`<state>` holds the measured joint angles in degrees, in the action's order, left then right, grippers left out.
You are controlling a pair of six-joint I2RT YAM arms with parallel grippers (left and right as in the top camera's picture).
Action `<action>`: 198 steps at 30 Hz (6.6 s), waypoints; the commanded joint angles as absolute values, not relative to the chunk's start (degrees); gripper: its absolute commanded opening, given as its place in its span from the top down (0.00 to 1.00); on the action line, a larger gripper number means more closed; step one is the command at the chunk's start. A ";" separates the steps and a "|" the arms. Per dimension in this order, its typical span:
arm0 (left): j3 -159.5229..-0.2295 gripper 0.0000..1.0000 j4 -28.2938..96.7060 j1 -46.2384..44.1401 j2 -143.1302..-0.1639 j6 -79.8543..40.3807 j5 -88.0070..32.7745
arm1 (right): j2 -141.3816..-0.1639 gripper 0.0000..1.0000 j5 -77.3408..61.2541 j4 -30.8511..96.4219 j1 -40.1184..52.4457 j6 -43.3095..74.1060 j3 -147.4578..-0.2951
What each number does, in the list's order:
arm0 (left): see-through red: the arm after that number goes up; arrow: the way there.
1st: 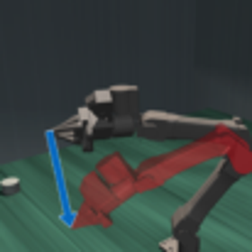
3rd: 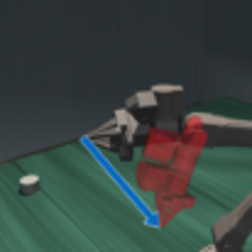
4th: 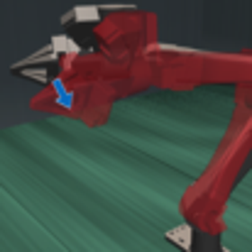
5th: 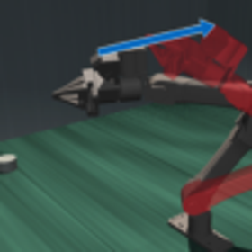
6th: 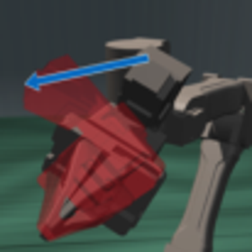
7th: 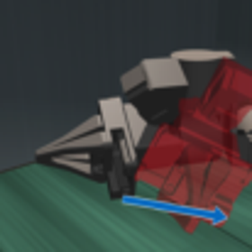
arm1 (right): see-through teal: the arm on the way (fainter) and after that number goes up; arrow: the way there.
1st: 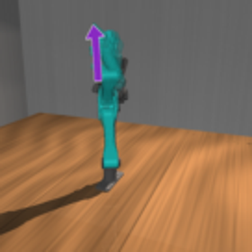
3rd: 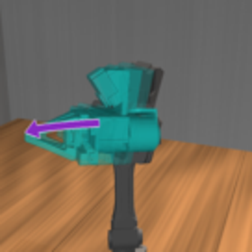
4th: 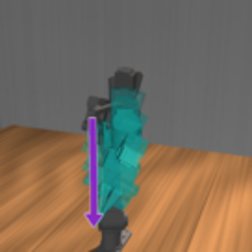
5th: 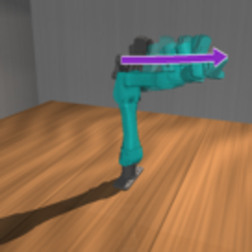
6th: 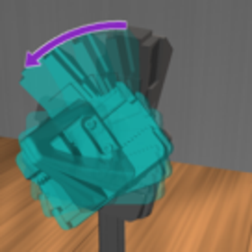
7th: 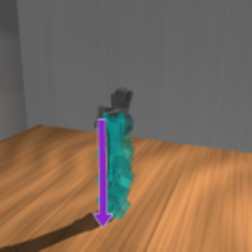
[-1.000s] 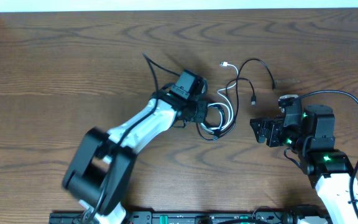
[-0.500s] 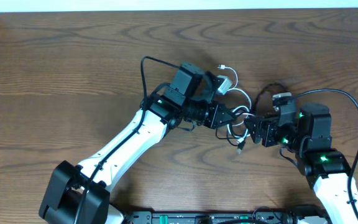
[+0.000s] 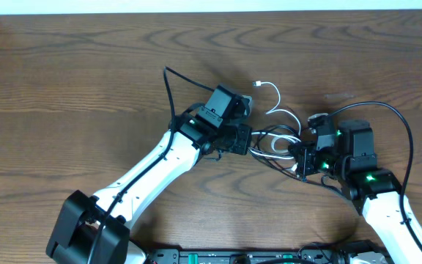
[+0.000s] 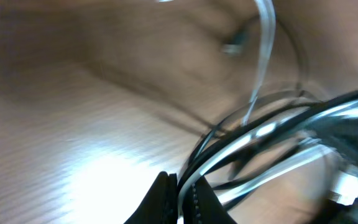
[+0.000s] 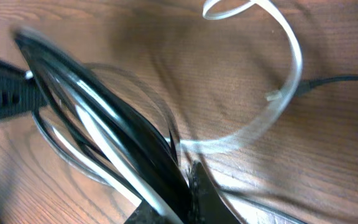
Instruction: Untangle cables
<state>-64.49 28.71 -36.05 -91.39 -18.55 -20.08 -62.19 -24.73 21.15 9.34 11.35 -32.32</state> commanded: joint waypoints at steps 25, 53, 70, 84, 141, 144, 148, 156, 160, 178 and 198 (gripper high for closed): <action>-64.62 0.92 33.71 -10.66 -67.18 -21.12 -14.11 | -62.15 0.96 -2.11 28.77 -1.13 26.26 -32.99; -63.92 0.35 42.30 -20.29 -94.98 -15.29 -15.18 | -62.15 0.27 -20.88 27.07 9.13 15.29 -32.99; -63.92 0.46 35.48 -22.48 -104.07 -15.27 -17.72 | -77.28 0.46 -13.74 13.43 24.12 49.60 -32.99; -63.86 0.62 35.99 -22.59 -104.09 -15.27 -17.72 | -91.13 0.80 -14.11 -3.46 25.50 57.19 -32.99; -63.16 0.92 44.53 -22.59 -104.09 -18.31 1.93 | -89.23 0.99 21.50 52.07 -26.06 9.32 -93.84; -63.16 0.92 44.42 -22.59 -104.09 -18.31 1.63 | -89.21 0.28 15.81 52.25 -26.28 8.03 -93.84; -64.95 0.92 43.24 -22.59 -103.35 -17.39 -2.72 | -89.21 0.10 -7.40 53.23 -26.00 5.08 -93.84; -71.35 0.93 42.37 -22.59 -83.05 -14.81 -12.91 | -89.21 0.01 -27.00 63.33 -18.85 -0.73 -93.36; -71.35 0.92 41.58 -22.59 -71.13 -14.96 -16.34 | -89.21 0.03 -27.70 65.01 -10.98 -0.71 -89.78; -70.30 0.92 54.17 -22.59 -80.25 -16.80 -8.34 | -89.23 0.21 -19.03 25.21 26.46 44.77 -53.52; -70.30 0.93 55.05 -22.59 -80.71 -16.78 -8.34 | -105.06 0.42 -0.73 -14.74 36.36 68.79 -41.82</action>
<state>-70.37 54.83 -22.61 -80.53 -16.51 -8.67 -101.75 -4.19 -14.61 35.97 67.18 -42.44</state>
